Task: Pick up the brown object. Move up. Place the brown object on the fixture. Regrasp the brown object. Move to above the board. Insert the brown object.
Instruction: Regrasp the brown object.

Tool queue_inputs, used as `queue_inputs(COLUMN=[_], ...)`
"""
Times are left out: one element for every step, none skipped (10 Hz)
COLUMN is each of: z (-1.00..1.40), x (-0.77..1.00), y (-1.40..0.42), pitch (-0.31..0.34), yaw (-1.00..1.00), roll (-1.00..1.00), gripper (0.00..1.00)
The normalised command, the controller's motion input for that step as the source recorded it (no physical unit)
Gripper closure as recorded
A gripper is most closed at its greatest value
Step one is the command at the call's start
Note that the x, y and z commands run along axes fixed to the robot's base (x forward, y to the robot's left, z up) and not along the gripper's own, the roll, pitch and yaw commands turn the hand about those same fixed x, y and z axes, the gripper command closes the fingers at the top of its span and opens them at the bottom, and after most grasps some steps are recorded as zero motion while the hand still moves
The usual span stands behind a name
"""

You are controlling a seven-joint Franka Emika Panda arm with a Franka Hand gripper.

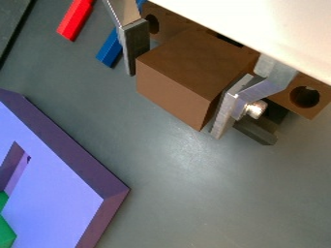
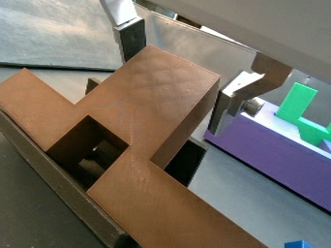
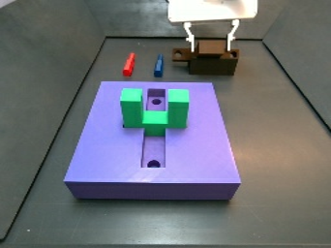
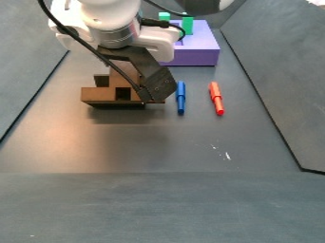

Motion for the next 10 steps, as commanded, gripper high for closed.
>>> queue_inputs(z=[0.69,0.57,0.39,0.33,0.34,0.35,0.3,0.25,0.19,0.11], x=[0.31,0.24,0.07,0.05,0.0,0.0,0.0,0.03,0.05,0.05], y=[-0.2,-0.13,-0.06,-0.04,-0.07,-0.07,-0.04,0.0,0.0,-0.04], pitch=[-0.066,-0.014,0.0,0.014,0.011,0.0,0.0,0.0,0.0,0.0], yaw=[0.34,0.31,0.38,0.38,0.36,0.33,0.31,0.28,0.26,0.23], roll=[1.0,1.0,1.0,1.0,1.0,1.0,1.0,1.0,1.0,1.0], gripper=[0.0,0.0,0.0,0.0,0.0,0.0,0.0,0.0,0.0,0.0])
